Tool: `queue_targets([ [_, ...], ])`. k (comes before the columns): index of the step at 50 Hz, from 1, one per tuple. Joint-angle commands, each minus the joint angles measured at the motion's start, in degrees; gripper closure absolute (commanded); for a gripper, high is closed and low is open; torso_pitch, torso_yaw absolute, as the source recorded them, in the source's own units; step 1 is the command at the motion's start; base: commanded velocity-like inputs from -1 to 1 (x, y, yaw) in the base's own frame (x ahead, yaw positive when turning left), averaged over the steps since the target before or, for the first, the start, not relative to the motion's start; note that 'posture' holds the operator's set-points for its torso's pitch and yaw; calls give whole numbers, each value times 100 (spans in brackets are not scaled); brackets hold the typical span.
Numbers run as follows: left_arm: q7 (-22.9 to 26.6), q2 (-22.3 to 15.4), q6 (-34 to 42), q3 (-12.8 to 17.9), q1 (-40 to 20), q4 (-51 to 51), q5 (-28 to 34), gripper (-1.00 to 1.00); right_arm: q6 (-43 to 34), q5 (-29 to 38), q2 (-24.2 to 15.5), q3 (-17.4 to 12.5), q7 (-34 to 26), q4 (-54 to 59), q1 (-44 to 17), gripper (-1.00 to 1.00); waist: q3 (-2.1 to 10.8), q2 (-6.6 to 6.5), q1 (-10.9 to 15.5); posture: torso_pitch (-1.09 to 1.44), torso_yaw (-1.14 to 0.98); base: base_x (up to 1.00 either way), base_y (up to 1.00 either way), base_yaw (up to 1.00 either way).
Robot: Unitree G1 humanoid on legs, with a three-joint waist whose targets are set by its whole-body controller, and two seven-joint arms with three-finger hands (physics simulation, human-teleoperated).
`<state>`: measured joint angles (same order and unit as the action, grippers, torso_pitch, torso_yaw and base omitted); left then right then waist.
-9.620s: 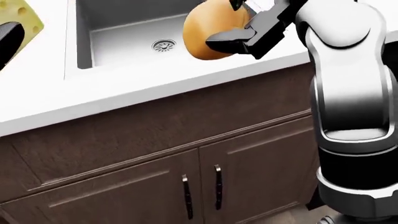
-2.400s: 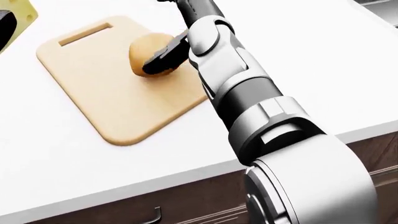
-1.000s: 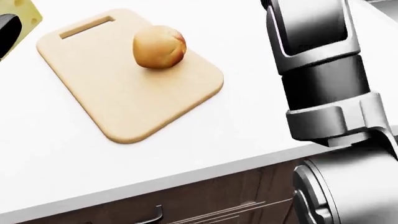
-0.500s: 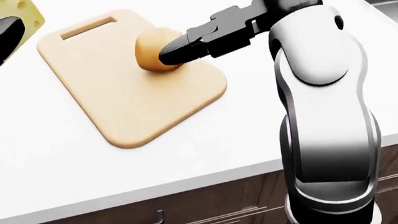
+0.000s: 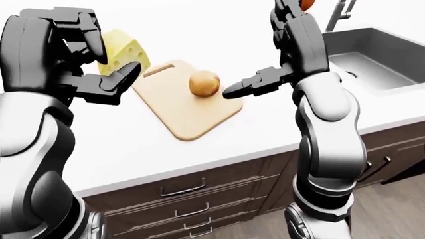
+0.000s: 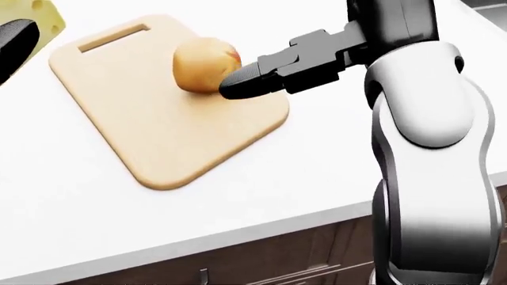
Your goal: Place the bread and cheese on the cutting board.
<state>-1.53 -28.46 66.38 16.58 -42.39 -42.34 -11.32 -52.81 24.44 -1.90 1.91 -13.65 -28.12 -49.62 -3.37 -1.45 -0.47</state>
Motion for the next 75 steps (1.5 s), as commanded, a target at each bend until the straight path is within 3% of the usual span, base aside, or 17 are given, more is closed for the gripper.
queue_targets([
  [1,54,-141,-233,31,-253,11,169,100,141,-27,-22,-11,64,-104,-180,-100,152,-25,1,0,0,0,0,0],
  [9,685,-209,-909,-740,-1467,1960,1036,100,213,-165,-40,-24,155,-6,-129,-100,164,7,41,0,0,0,0,0],
  [12,1027,-115,-1617,-1119,-2187,3370,1672,100,261,-199,-26,-8,190,21,-69,-100,162,28,54,0,0,0,0,0],
  [16,1322,260,-2787,-1348,-3092,5583,2425,100,255,-215,-18,9,202,50,-101,-100,182,77,84,0,0,0,0,0],
  [23,1074,674,-4982,-1401,-4478,9707,3349,100,298,-235,-3,29,222,39,-10,-100,256,138,103,0,0,0,0,0],
  [27,1011,782,-5523,-1443,-4746,10911,3655,100,303,-255,22,25,235,38,7,-100,284,152,77,0,0,0,0,0],
  [36,930,928,-5581,-1571,-4669,11482,4507,100,379,-328,57,23,280,55,98,-100,315,152,45,0,0,0,0,0],
  [47,930,1065,-5407,-1514,-4440,11592,4985,100,453,-372,83,48,334,70,203,-100,313,142,31,0,0,0,0,0],
  [54,701,1295,-5448,-1392,-4140,11611,4889,100,461,-383,82,54,338,78,215,-100,330,134,29,0,0,0,0,0],
  [74,483,1330,-5334,-1276,-4159,11633,4600,100,484,-374,114,73,315,102,255,-100,345,133,33,0,0,0,0,0],
  [75,694,1333,-5320,-1250,-4185,11632,4522,-100,491,-370,111,78,316,101,262,-100,348,132,33,0,0,0,0,0],
])
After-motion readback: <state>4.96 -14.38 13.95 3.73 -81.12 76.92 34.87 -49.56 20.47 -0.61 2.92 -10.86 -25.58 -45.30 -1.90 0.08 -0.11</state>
